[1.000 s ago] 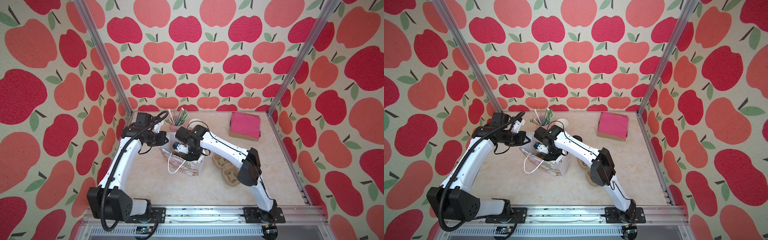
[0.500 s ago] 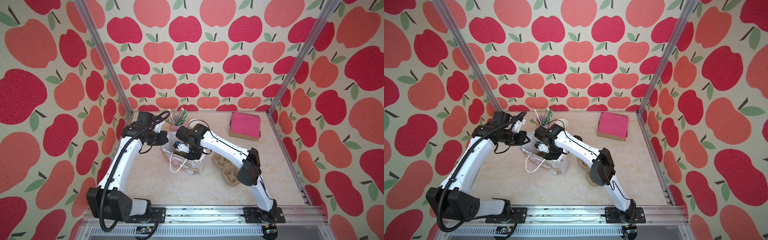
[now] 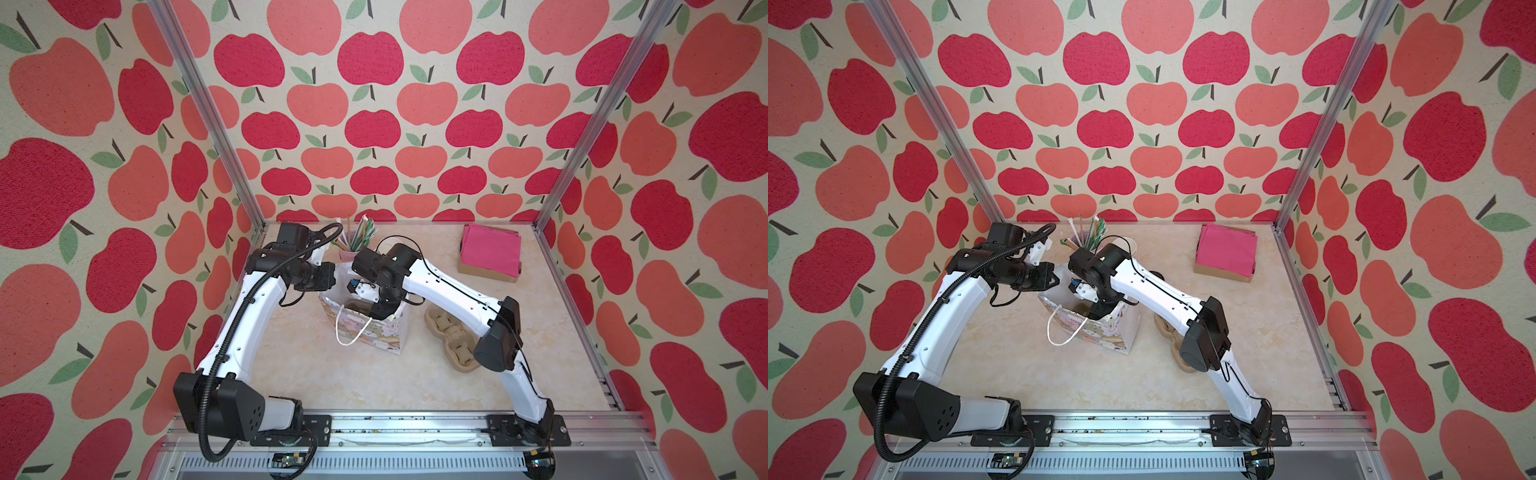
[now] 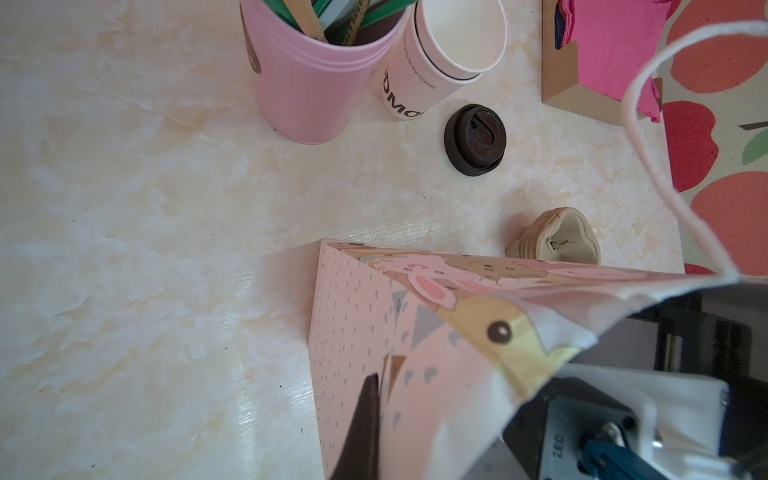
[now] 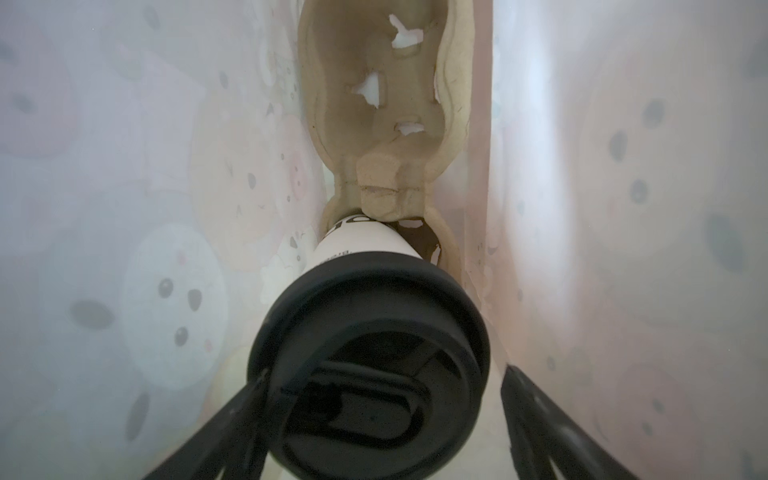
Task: Pack the takeout coffee
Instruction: 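Push the cup into the carrier with the right gripper while the left holds the bag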
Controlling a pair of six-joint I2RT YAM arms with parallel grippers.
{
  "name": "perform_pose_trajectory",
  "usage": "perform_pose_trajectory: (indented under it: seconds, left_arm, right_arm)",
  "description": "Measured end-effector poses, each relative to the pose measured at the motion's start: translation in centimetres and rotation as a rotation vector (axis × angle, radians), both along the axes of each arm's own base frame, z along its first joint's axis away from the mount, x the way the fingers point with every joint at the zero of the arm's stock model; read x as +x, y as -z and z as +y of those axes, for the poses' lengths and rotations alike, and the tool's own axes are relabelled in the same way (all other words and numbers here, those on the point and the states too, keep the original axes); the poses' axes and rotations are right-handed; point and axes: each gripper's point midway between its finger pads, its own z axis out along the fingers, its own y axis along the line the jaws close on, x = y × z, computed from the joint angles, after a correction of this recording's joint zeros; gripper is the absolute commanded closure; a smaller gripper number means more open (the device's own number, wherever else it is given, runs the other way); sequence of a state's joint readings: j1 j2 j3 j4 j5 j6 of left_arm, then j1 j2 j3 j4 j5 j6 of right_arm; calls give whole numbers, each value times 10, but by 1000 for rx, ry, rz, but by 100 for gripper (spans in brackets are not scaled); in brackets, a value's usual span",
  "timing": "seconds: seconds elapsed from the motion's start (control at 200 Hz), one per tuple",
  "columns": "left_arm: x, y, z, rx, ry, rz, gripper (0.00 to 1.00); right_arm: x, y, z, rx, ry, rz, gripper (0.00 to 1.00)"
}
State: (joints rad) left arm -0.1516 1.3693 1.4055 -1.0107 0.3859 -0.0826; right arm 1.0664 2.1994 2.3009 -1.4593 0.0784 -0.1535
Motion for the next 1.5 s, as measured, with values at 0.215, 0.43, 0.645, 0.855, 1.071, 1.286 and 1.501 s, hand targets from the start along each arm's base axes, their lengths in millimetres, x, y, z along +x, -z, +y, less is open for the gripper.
perform_pose_trajectory:
  seconds: [0.215, 0.43, 0.645, 0.855, 1.071, 1.286, 1.501]
  left_arm:
    - [0, 2, -1, 20, 8, 4, 100]
    - [2, 2, -1, 41, 8, -2, 100]
    - [4, -3, -3, 69, 13, -27, 100]
    - [4, -3, -4, 104, 31, -39, 100]
    - [3, -4, -8, 142, 51, -56, 100]
    - [2, -3, -9, 179, 67, -67, 100]
    - [2, -4, -9, 193, 68, -72, 100]
  right_arm:
    - [3, -12, 6, 37, -3, -20, 1]
    - [6, -26, 10, 76, -3, -41, 1]
    - [9, -34, 15, 105, -2, -58, 1]
    - [13, -22, 17, 83, 4, -45, 1]
    - [13, -16, 18, 71, 12, -38, 1]
    - [16, -20, 23, 99, 19, -52, 1]
    - [21, -30, 31, 152, 23, -79, 1]
